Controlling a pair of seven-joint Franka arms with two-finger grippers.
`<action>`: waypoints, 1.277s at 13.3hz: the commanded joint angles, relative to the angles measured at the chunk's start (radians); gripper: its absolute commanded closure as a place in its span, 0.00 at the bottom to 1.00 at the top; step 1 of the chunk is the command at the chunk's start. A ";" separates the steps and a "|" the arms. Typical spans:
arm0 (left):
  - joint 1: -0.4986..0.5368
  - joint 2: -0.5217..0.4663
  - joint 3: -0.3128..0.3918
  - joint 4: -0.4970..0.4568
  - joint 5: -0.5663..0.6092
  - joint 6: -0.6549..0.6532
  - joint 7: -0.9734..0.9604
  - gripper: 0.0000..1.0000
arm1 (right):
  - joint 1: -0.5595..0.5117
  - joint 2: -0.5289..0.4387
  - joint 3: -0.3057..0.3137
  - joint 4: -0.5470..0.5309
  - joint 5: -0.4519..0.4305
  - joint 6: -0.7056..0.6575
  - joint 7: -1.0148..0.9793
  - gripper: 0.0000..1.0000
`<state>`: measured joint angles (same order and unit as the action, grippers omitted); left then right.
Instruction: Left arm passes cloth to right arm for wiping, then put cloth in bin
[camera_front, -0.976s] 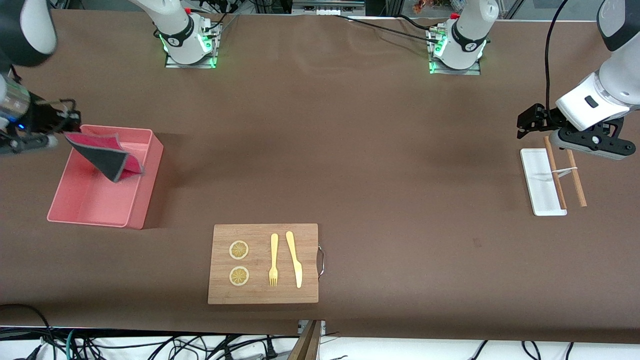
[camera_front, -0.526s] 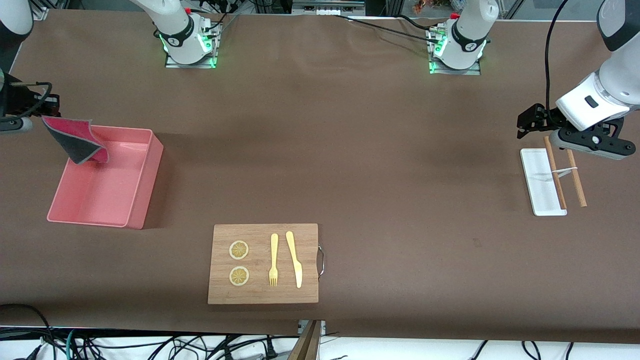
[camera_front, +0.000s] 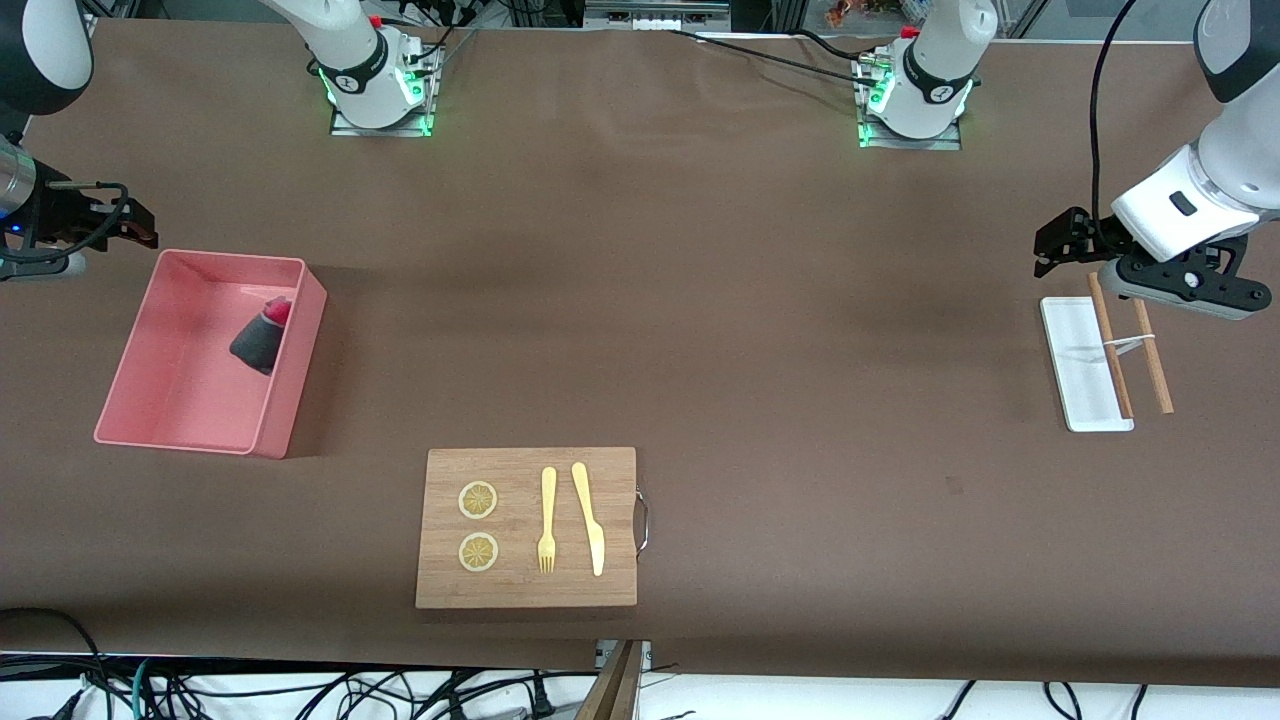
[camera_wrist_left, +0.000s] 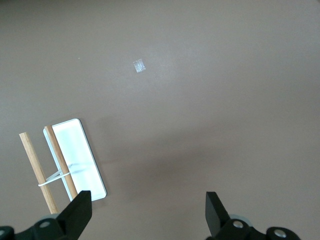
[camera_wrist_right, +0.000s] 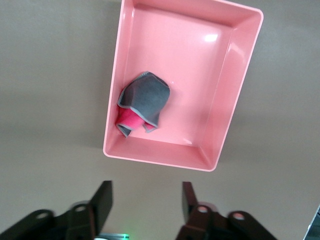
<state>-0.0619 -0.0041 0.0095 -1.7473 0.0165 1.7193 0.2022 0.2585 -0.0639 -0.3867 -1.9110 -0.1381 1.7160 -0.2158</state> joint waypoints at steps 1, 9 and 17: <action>0.011 -0.005 -0.009 0.003 -0.004 -0.006 0.016 0.00 | -0.008 -0.051 0.069 0.012 0.000 -0.010 0.027 0.01; 0.011 0.012 -0.009 0.028 -0.004 -0.007 0.020 0.00 | -0.008 -0.068 0.160 0.112 0.209 -0.095 0.114 0.00; 0.011 0.012 -0.009 0.029 -0.004 -0.007 0.022 0.00 | -0.005 -0.079 0.161 0.078 0.163 -0.113 0.156 0.00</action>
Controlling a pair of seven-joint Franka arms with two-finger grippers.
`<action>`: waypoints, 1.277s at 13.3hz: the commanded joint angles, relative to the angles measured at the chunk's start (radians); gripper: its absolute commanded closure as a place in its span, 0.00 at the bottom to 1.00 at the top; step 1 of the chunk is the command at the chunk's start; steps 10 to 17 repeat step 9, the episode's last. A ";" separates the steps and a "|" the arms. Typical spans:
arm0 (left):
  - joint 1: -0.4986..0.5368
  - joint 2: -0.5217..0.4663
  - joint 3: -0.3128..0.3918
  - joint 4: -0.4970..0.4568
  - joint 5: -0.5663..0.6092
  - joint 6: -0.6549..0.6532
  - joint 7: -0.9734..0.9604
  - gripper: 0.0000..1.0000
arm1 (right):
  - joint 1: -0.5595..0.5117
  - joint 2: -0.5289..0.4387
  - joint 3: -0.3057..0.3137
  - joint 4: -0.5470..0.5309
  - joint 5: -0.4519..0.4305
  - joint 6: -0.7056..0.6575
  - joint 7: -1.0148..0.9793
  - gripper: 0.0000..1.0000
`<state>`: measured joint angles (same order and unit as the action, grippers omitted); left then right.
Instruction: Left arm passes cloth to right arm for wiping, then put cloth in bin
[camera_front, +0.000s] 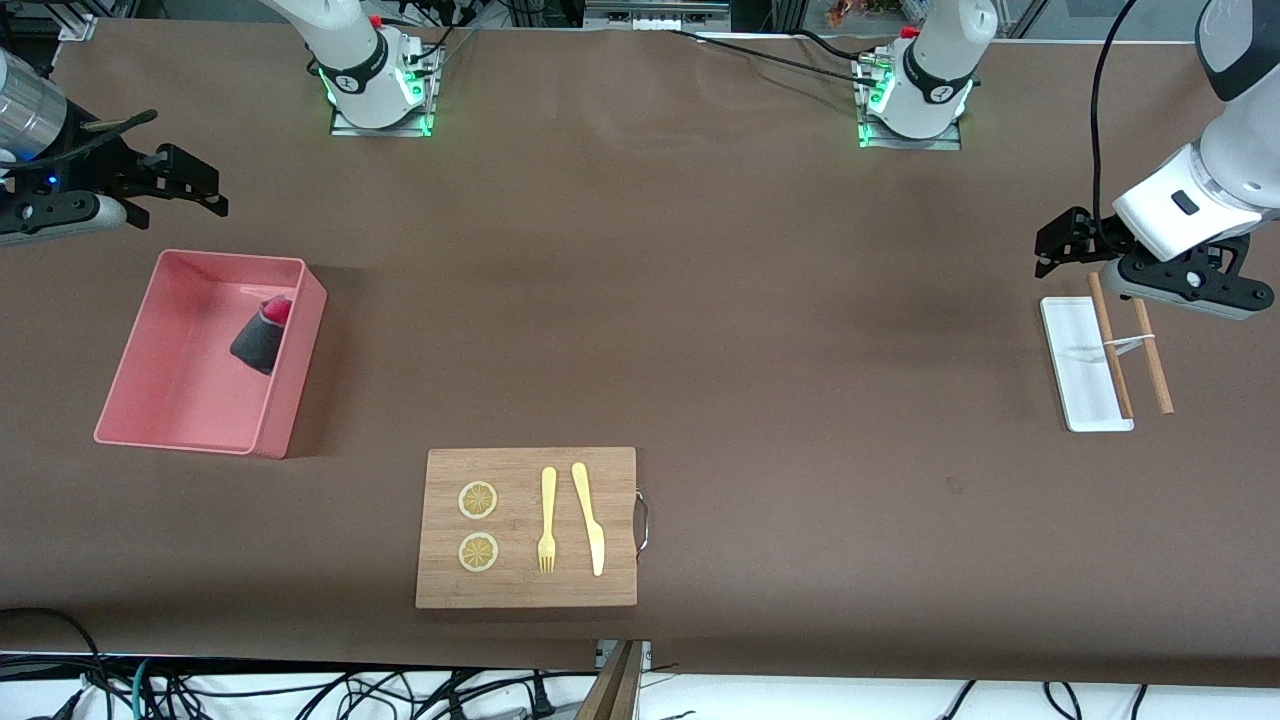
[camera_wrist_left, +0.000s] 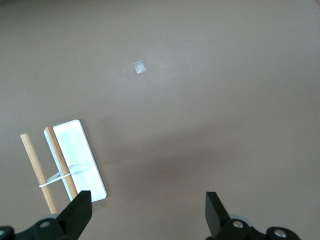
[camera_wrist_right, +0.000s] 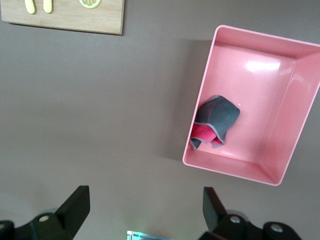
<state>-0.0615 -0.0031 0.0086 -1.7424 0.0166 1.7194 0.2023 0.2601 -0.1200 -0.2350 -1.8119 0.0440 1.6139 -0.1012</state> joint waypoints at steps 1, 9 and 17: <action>0.012 0.011 -0.009 0.024 -0.004 -0.012 0.023 0.00 | -0.005 -0.023 0.019 -0.018 -0.020 -0.012 0.061 0.00; 0.012 0.011 -0.007 0.026 -0.004 -0.018 0.023 0.00 | -0.010 0.008 0.028 0.051 -0.027 -0.044 0.075 0.00; 0.012 0.011 -0.007 0.026 -0.004 -0.018 0.023 0.00 | -0.010 0.008 0.028 0.051 -0.027 -0.044 0.075 0.00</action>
